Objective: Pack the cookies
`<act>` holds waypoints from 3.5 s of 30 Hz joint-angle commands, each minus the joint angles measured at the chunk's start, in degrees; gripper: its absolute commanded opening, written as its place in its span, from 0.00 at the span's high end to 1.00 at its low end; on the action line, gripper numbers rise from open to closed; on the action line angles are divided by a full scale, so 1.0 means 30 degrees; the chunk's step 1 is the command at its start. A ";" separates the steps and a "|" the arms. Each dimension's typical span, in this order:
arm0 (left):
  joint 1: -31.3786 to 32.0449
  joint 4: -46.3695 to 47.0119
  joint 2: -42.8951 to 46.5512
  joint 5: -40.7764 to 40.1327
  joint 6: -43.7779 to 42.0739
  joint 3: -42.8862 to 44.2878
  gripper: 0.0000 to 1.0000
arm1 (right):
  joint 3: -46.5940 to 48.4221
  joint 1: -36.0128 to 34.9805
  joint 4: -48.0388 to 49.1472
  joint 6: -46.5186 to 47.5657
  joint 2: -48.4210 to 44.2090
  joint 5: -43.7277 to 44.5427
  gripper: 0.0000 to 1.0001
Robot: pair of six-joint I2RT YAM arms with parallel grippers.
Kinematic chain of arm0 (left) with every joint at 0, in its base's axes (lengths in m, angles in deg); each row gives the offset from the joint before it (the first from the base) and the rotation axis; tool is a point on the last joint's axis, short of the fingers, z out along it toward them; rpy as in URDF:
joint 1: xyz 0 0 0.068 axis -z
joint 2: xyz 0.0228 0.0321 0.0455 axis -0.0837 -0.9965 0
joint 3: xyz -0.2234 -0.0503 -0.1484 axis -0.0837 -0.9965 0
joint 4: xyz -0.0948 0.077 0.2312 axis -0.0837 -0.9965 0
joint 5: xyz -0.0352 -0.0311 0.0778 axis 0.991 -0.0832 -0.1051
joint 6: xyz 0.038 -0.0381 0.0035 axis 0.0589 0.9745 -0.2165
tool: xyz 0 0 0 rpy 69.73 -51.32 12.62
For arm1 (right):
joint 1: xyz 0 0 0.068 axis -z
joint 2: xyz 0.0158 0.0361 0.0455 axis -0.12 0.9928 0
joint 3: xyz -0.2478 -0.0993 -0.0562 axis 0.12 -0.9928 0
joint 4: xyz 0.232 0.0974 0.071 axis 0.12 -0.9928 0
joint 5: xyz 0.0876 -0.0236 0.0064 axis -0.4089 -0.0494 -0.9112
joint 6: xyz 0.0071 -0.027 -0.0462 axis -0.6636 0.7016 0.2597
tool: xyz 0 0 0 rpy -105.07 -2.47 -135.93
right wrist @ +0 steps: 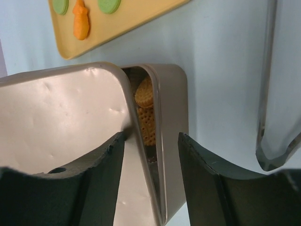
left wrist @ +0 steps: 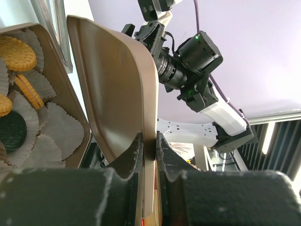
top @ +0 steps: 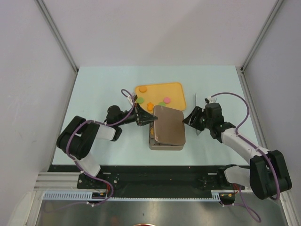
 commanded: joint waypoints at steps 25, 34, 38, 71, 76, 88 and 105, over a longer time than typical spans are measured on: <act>-0.1808 -0.7890 0.4154 0.1612 -0.4580 0.1374 1.00 | -0.0229 -0.0357 0.1578 0.0623 -0.0873 0.0310 0.43; -0.3007 -1.1349 0.4535 0.1816 -0.6980 0.0613 1.00 | -0.0199 -0.1118 0.0875 0.1062 0.0504 0.0544 0.47; -0.3536 -1.5472 0.4682 0.1583 -0.9093 0.1022 1.00 | -0.0199 -0.1382 0.1050 0.1092 0.0622 0.0779 0.48; -0.3624 -2.4654 -0.0529 -0.1844 -1.5364 0.5034 1.00 | -0.0229 -0.2144 0.0933 0.1151 0.0681 0.2127 0.50; -0.3595 -2.5474 -0.1469 -0.2080 -1.5746 0.5563 1.00 | -0.0229 -0.2115 0.1050 0.1121 0.0709 0.2069 0.50; -0.3157 -2.6529 -0.2145 -0.2722 -1.6596 0.6208 0.99 | -0.0199 -0.2174 0.1314 0.1033 0.1033 0.1893 0.49; -0.1574 -2.7790 -0.1763 -0.3545 -1.7504 0.7352 0.85 | -0.0229 -0.2144 0.1314 0.0916 0.0709 0.1747 0.45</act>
